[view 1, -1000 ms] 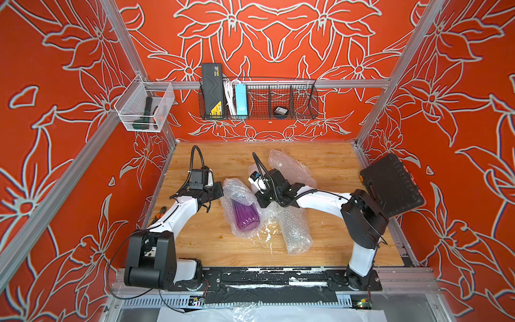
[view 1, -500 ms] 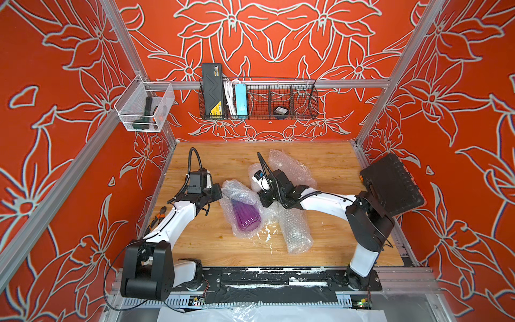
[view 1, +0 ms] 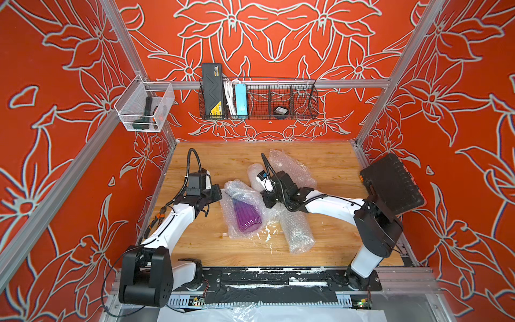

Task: Unwrap the vase from the bubble wrap
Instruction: Unwrap the bubble wrap at the center of the board.

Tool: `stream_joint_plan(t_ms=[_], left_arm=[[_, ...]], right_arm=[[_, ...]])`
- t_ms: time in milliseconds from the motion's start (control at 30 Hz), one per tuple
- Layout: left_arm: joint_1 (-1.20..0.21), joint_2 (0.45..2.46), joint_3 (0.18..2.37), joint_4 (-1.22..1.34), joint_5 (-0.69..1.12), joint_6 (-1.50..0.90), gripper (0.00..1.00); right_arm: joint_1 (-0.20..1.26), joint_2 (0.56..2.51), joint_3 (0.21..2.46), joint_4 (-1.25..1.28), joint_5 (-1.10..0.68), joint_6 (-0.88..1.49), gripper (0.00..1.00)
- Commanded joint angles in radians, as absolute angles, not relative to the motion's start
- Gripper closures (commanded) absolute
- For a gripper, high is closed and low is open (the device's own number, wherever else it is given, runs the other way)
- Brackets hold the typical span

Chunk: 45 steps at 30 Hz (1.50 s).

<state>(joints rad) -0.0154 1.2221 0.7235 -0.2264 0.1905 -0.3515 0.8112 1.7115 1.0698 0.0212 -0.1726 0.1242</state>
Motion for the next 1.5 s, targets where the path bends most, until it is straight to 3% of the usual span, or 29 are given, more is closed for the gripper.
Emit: stream_joint_plan(t_ms=[0, 100, 133, 200, 267, 333, 500, 767, 900, 1100, 1167, 1333, 1467], left_arm=[[-0.05, 1.26, 0.782, -0.242, 0.139, -0.303, 0.63], [-0.115, 1.25, 0.803, -0.262, 0.072, -0.284, 0.26], [-0.119, 1.245, 0.808, -0.268, 0.062, -0.281, 0.17], [-0.124, 1.242, 0.827, -0.284, 0.04, -0.265, 0.1], [-0.128, 1.25, 0.851, -0.305, 0.025, -0.242, 0.1], [-0.132, 1.26, 0.873, -0.319, 0.018, -0.235, 0.11], [-0.149, 1.319, 0.908, -0.322, 0.0, -0.221, 0.24], [-0.208, 1.41, 0.942, -0.312, -0.013, -0.215, 0.24], [-0.207, 1.441, 0.959, -0.311, -0.032, -0.212, 0.29], [-0.209, 1.477, 0.972, -0.308, -0.071, -0.204, 0.46], [-0.206, 1.494, 0.982, -0.304, -0.081, -0.203, 0.56], [-0.208, 1.539, 1.007, -0.295, -0.08, -0.207, 0.68], [-0.207, 1.532, 1.008, -0.29, -0.08, -0.219, 0.94]], right_arm=[[0.802, 1.669, 1.077, -0.055, -0.144, 0.095, 0.9], [0.824, 1.675, 1.131, -0.114, -0.175, 0.08, 0.72], [0.833, 1.675, 1.148, -0.13, -0.175, 0.075, 0.64], [0.849, 1.675, 1.183, -0.159, -0.173, 0.071, 0.47], [0.86, 1.681, 1.224, -0.189, -0.175, 0.068, 0.33], [0.864, 1.697, 1.265, -0.208, -0.179, 0.061, 0.29], [0.866, 1.803, 1.408, -0.293, -0.221, 0.041, 0.28], [0.864, 1.973, 1.527, -0.325, -0.236, 0.039, 0.2], [0.858, 2.011, 1.524, -0.288, -0.261, 0.064, 0.23], [0.858, 2.031, 1.521, -0.261, -0.274, 0.074, 0.5], [0.857, 2.034, 1.519, -0.257, -0.272, 0.074, 0.6], [0.858, 2.024, 1.496, -0.229, -0.285, 0.083, 0.69], [0.858, 2.013, 1.485, -0.229, -0.281, 0.075, 0.83]])
